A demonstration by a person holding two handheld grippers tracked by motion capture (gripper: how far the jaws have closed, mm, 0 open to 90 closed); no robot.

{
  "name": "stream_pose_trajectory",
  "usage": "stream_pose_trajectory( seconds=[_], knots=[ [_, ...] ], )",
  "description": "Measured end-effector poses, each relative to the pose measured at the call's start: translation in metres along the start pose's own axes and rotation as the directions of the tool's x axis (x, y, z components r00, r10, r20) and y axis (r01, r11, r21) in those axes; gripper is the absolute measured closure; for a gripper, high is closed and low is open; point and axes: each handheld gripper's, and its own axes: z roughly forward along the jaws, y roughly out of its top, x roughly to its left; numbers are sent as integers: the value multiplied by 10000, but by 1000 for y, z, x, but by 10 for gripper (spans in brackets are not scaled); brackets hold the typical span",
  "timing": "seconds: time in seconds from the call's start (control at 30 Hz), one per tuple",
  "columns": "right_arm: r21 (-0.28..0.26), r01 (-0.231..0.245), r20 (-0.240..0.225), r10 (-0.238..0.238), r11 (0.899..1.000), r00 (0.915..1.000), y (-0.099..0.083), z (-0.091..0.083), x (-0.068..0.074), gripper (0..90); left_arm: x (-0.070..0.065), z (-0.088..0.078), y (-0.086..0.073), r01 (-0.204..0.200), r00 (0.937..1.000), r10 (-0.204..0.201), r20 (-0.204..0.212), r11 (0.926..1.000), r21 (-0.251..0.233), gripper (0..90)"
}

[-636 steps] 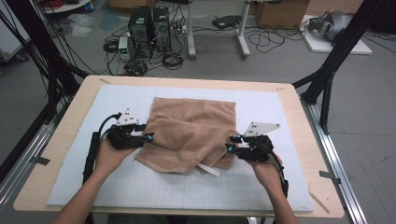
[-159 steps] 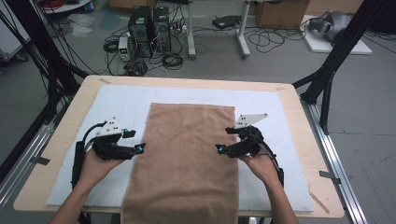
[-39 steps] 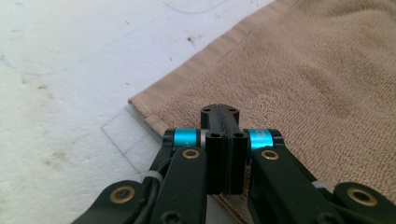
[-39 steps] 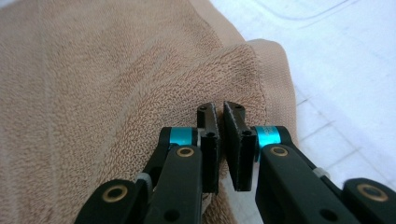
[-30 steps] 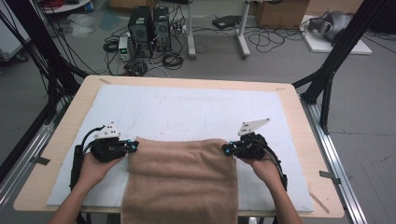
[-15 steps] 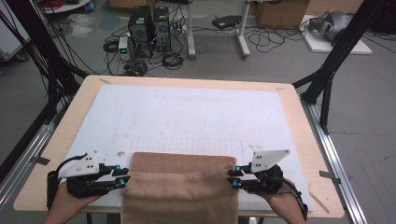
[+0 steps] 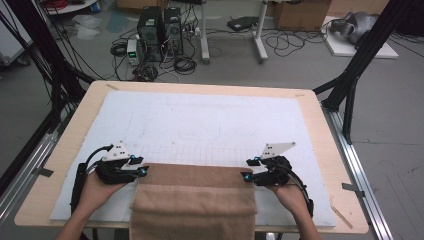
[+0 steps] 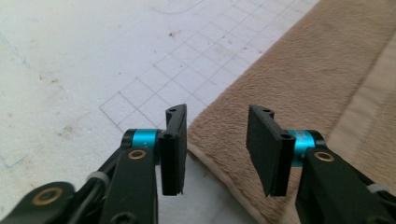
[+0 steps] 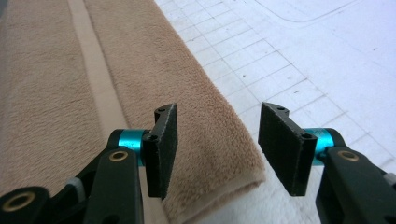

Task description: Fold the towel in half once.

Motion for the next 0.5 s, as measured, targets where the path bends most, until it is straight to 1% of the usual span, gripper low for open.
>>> stream_pose_trajectory(
  seconds=[0.03,0.07,0.13,0.2,0.27,0.3,0.33,0.4,0.43,0.47,0.5],
  knots=[
    [-1,-28,-24,28,10000,10000,0,2,-1,447,2,3,0,9,10000,-8,-65,10000,73,562],
    [36,-60,10,60,10000,10000,-1,5,-2,440,3,7,0,136,9999,-135,-36,9998,108,556],
    [114,-122,-27,122,9999,9999,-2,10,-3,427,6,13,0,194,9998,-197,71,9991,374,531],
    [177,-246,-72,247,9995,9997,-3,14,-5,403,6,18,-2,187,9996,-201,198,9974,696,514],
    [171,-437,-165,440,9989,9989,-5,16,-8,394,5,22,-3,24,9996,-49,263,9956,933,508],
    [213,-450,-164,454,9988,9988,-6,18,-9,388,5,23,-3,-12,9997,-12,261,9956,937,504],
    [295,-484,-163,489,9984,9987,-6,19,-10,384,5,24,-3,68,9996,-93,262,9955,944,498],
    [500,-480,-191,490,9976,9986,-7,22,-11,384,8,26,-4,256,9986,-300,433,9948,982,488],
    [650,-454,-152,465,9968,9988,-8,25,-11,387,10,26,-4,330,9975,-391,586,9944,1005,496],
    [826,-444,-223,464,9956,9987,-9,27,-11,414,11,26,-4,415,9963,-487,714,9943,983,524],
    [856,-331,-241,353,9958,9991,-10,28,-10,424,11,26,-5,418,9959,-493,757,9943,981,543]
  ],
)
